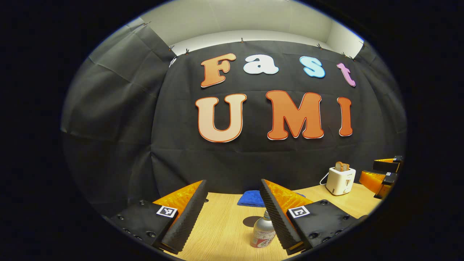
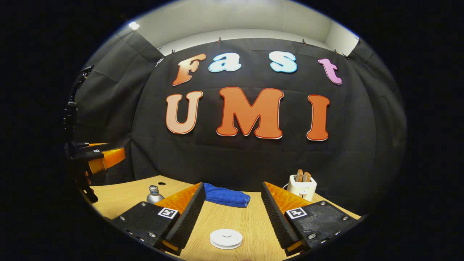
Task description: Open the teacup lid with one hand, grasp the water bottle and pour water into the teacup with the other hand; after pouring, place the water bottle on the coaster and then close the teacup lid.
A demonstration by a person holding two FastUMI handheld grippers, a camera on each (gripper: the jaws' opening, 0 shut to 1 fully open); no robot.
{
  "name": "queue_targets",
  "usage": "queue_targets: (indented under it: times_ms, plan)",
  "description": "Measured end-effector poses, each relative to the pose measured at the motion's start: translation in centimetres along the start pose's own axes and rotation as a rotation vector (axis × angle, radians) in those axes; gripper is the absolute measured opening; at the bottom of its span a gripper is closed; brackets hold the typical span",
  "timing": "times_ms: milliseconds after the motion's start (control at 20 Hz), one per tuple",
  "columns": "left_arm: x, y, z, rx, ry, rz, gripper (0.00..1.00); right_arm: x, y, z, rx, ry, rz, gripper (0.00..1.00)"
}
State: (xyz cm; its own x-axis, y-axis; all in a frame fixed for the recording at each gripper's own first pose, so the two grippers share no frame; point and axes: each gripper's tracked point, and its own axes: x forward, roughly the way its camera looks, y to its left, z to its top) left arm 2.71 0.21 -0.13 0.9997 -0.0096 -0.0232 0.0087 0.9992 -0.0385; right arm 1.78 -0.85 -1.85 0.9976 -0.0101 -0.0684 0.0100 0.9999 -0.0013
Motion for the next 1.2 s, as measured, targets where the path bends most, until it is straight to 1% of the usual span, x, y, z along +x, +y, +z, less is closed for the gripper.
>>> queue_targets:
  times_ms: [200, 400, 500, 550, 600, 650, 700, 800, 850, 900, 1000, 1050, 1200]
  plan:
    - [0.6, 0.0, 0.0, -0.021, 0.01, -0.011, 0.96, 0.5, -0.1, -1.0, -0.023, 0.027, -0.003, 0.93]
    - [0.6, -0.7, 0.9, 0.018, -0.015, -0.016, 0.95, 0.4, 0.1, -1.0, -0.075, 0.016, 0.009, 0.93]
    - [0.8, 0.1, 0.7, 0.061, -0.008, 0.026, 0.95, 0.5, 0.4, -1.6, -0.089, 0.034, 0.02, 0.93]
    - [0.8, 0.0, 0.2, 0.071, 0.006, 0.023, 0.99, 0.6, 0.5, -2.2, -0.09, 0.049, 0.023, 0.92]
    - [0.9, -0.8, -0.1, 0.051, 0.01, -0.004, 1.0, 0.5, 0.7, -2.7, -0.092, 0.06, 0.027, 0.93]
    - [0.9, -1.2, -0.3, 0.027, 0.017, -0.021, 0.95, 0.5, 0.9, -3.3, -0.096, 0.07, 0.03, 0.93]
    - [1.0, -1.0, -0.4, 0.022, 0.021, -0.02, 0.92, 0.7, 1.0, -4.0, -0.101, 0.083, 0.033, 0.93]
    - [0.9, -1.0, -1.3, 0.044, 0.025, -0.022, 0.99, 0.8, 1.1, -6.3, -0.107, 0.135, 0.036, 0.93]
    - [1.0, -1.0, -1.7, 0.061, 0.029, -0.022, 0.92, 0.9, 1.2, -7.5, -0.103, 0.159, 0.042, 0.93]
    - [0.9, -1.0, -2.3, 0.071, 0.036, -0.022, 0.92, 1.1, 1.7, -8.6, -0.096, 0.184, 0.058, 0.93]
    - [0.7, -1.4, -2.9, 0.084, 0.044, -0.031, 1.0, 1.4, 2.2, -10.6, -0.081, 0.234, 0.075, 0.91]
    - [0.7, -1.5, -3.1, 0.088, 0.045, -0.034, 1.0, 1.6, 2.1, -11.3, -0.076, 0.25, 0.074, 0.87]
    - [0.6, -1.6, -3.3, 0.09, 0.046, -0.041, 1.0, 2.5, 1.9, -13.6, -0.067, 0.302, 0.072, 0.82]
